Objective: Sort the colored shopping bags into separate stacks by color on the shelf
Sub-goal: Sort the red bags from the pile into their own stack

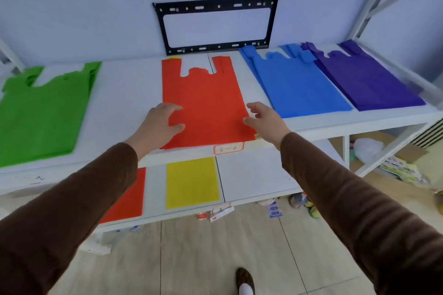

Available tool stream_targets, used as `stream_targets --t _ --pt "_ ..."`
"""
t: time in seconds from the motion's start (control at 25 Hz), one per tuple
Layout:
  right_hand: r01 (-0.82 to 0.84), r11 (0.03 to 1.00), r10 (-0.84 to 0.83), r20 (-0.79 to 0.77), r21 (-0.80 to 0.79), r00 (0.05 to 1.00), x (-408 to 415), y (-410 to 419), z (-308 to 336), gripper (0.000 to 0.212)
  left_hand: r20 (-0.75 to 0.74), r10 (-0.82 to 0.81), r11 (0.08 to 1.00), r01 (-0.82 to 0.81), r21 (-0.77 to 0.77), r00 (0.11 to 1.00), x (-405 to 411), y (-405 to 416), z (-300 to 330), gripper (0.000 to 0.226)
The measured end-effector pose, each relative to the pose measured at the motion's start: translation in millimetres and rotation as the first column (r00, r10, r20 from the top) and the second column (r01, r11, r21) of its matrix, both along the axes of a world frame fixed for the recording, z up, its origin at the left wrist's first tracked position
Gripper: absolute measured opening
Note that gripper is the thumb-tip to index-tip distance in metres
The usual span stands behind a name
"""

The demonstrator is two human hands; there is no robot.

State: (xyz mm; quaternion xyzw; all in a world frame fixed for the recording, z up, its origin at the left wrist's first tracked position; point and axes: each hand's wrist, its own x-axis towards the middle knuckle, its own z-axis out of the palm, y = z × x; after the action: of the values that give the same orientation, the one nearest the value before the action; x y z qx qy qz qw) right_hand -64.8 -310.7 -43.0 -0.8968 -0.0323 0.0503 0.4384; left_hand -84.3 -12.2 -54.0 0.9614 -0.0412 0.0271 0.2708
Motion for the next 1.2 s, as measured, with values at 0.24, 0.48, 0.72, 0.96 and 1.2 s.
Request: stream_targets --t 0.24,0.48,0.72,0.96,1.2 --pt "0.025 0.956 0.064 -0.290 0.293 0.955 81.2 11.2 -18.9 0.065 -0.199 0.171 0.984 -0.158 0.078 0.965 43.2 0.2 -38.4 0.079" --pt "0.089 0.950 0.032 -0.380 0.298 0.924 122.0 12.2 -14.1 0.067 -0.169 0.275 0.933 -0.220 0.286 0.946 50.6 -19.9 -34.0 0.072" --pt "-0.025 0.990 0.066 -0.296 0.141 0.953 113.4 8.6 -17.5 0.060 -0.043 -0.202 0.968 0.206 0.145 0.978 37.3 -64.9 -0.1 0.063" --pt "-0.054 0.985 0.102 -0.299 0.165 0.949 76.8 -7.9 -8.2 0.055 -0.128 -0.280 0.918 0.305 0.255 0.951 39.9 -93.0 -7.9 0.089" --pt "-0.448 0.863 0.498 -0.248 0.232 0.831 52.2 -25.3 0.0 0.089 -0.054 -0.300 0.889 0.300 0.345 0.952 43.6 -89.4 -13.6 0.074"
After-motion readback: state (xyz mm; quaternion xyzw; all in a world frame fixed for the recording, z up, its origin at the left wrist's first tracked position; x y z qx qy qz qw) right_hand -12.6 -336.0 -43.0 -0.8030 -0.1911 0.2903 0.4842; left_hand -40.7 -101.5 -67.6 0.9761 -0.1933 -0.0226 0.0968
